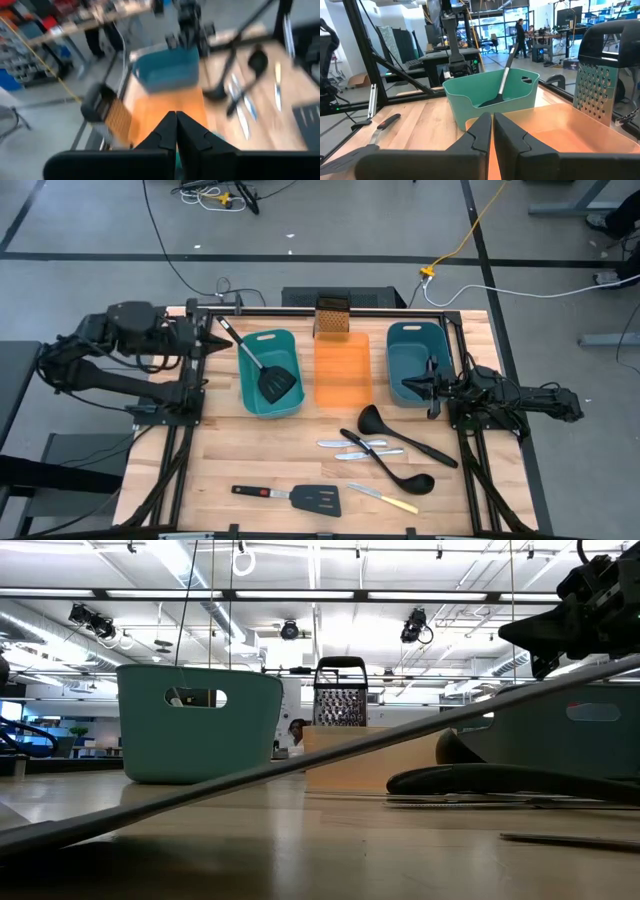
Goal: Pick & Place Kitchen Items
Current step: Put the yellow table knife into the orange bin
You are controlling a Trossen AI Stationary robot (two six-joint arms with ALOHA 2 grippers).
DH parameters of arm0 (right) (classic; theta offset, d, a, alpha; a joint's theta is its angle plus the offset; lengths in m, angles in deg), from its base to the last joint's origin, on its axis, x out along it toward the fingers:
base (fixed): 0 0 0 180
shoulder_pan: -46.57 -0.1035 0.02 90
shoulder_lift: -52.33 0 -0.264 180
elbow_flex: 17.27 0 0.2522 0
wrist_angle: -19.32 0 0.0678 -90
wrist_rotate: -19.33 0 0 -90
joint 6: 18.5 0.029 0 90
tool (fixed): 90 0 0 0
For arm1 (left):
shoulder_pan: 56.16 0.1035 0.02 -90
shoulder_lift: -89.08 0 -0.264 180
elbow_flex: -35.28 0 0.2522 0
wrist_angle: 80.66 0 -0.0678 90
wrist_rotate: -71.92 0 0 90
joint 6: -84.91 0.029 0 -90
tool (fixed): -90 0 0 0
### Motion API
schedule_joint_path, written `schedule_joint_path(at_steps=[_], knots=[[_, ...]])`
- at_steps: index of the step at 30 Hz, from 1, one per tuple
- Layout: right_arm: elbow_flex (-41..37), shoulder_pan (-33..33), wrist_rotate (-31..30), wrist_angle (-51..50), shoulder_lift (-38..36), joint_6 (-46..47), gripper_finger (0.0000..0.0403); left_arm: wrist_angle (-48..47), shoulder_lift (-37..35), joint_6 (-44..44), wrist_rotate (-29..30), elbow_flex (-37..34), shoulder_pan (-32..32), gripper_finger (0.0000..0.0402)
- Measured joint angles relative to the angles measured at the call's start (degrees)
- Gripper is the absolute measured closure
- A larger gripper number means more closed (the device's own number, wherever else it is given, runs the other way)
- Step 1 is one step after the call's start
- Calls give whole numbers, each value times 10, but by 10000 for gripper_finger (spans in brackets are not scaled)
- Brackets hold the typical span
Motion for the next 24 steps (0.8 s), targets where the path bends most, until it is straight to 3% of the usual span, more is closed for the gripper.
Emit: schedule_joint_path(at_steps=[6, 15, 19, 24], knots=[[0, 0, 1, 0, 0, 0, 374, 209, -72, -31, 16, -170, -1, 397], [0, 0, 1, -1, 0, 0, 374, 505, -77, 36, -12, -398, -48, 399], [0, 0, 1, -1, 0, 1, 374, 591, -89, 38, -4, -455, -66, 400], [0, 0, 1, -1, 0, 1, 374, 587, -139, 23, 27, -495, -89, 400]])
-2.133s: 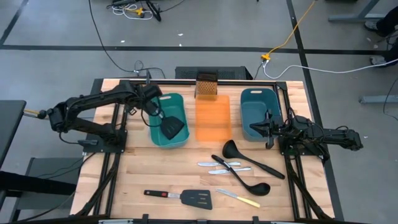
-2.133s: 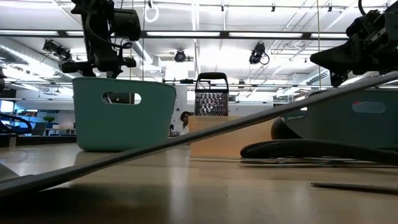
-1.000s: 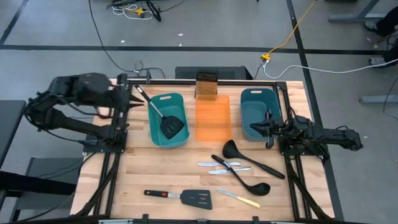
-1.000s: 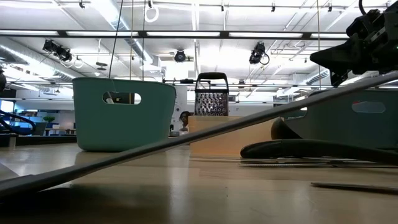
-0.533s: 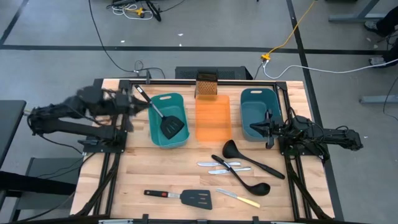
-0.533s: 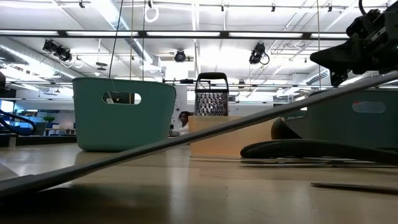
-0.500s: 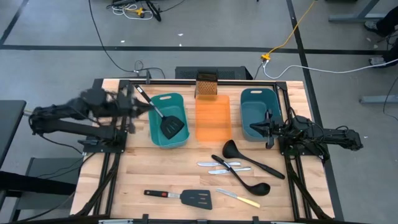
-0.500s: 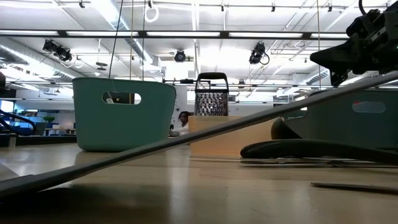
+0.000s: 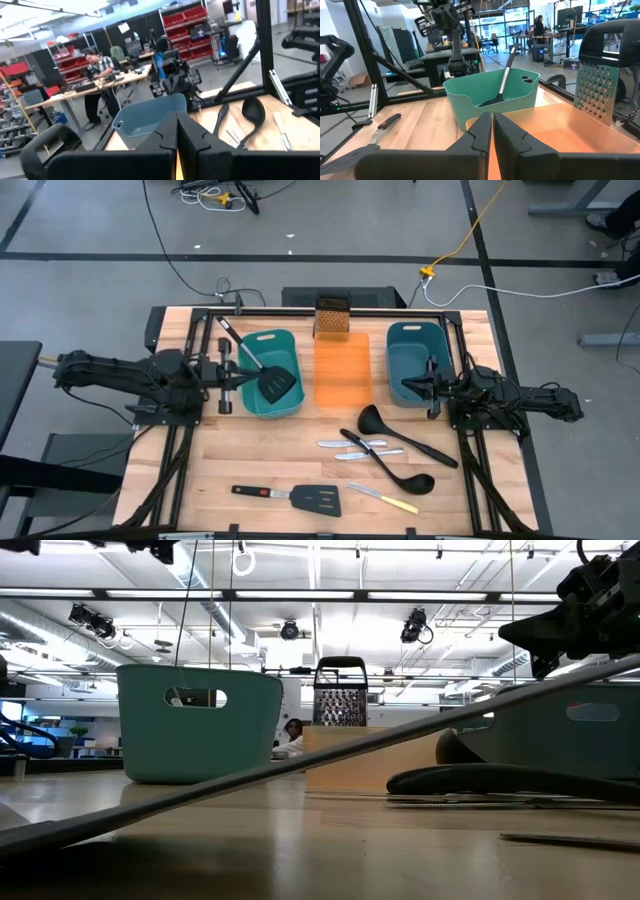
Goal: Pick & Place Kitchen Items
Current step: Put the yellow table knife into the orange bin
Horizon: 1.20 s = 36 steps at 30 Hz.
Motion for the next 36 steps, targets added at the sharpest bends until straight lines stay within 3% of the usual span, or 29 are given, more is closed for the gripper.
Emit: schedule_joint_path(at_steps=[10, 21, 28, 36], knots=[[0, 0, 0, 0, 0, 0, 374, -28, -124, 23, 48, -71, -32, 401], [0, 0, 0, 0, 0, 0, 374, -17, -142, 15, 27, -144, -30, 401], [0, 0, 0, 2, 0, 0, 374, 56, -142, 31, 19, -190, -11, 402], [30, 0, -1, 58, 1, -5, 374, 81, -142, 29, 12, -208, 2, 399]])
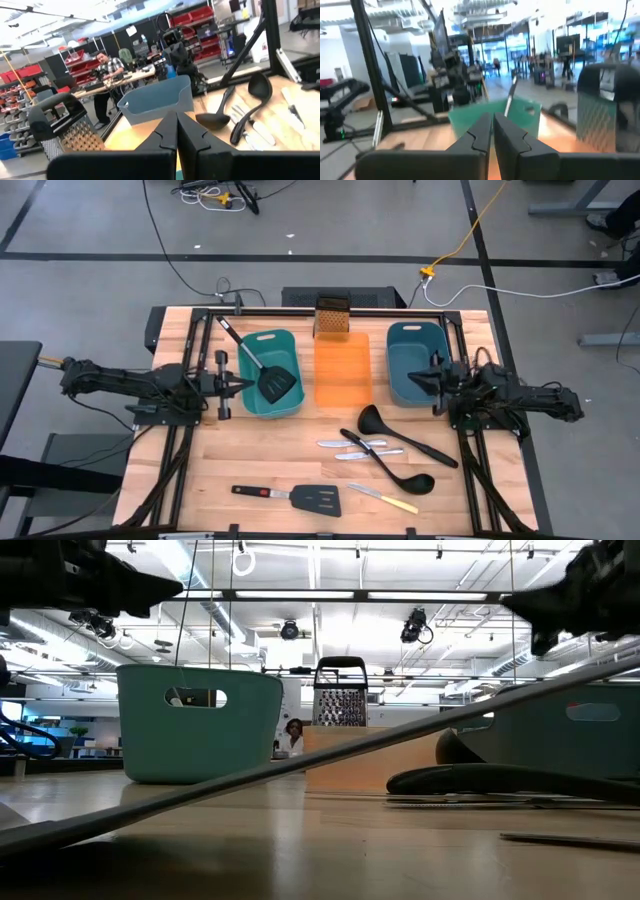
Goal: Pick & Place Kitchen Items
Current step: Put the yellow table knife into the orange bin
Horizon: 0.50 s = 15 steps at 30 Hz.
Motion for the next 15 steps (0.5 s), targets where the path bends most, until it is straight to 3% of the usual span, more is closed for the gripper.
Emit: schedule_joint_path(at_steps=[7, 15], knots=[[162, 0, -16, -112, 68, -54, 374, 11, 0, 0, 0, -1, 0, 397], [398, -13, -44, -321, 290, -61, 374, 10, 0, 0, 26, -1, 0, 396]])
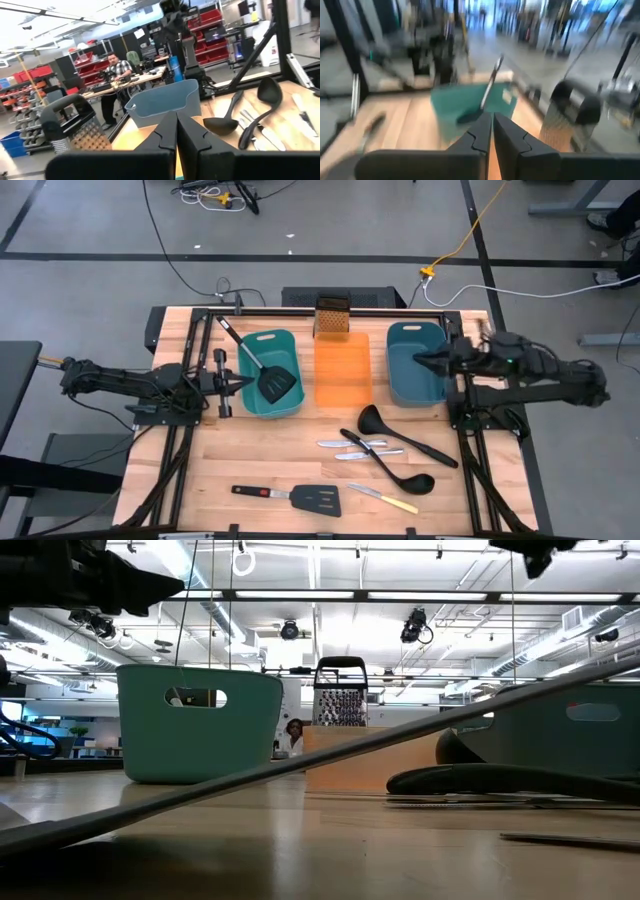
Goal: Pick & Place Kitchen Items
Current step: Put the yellow table knife into the orange bin
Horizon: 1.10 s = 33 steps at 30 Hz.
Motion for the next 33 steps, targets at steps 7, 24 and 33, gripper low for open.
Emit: schedule_joint_path(at_steps=[7, 24, 33], knots=[[143, -69, 19, -189, 180, 39, 374, 0, 0, 5, 0, 0, 0, 388], [196, -316, 61, -193, 413, 282, 270, -2, 1, 20, 5, 0, 0, 386], [196, -429, 55, -140, 533, 437, 262, -2, 1, 14, 5, 0, 0, 386]])
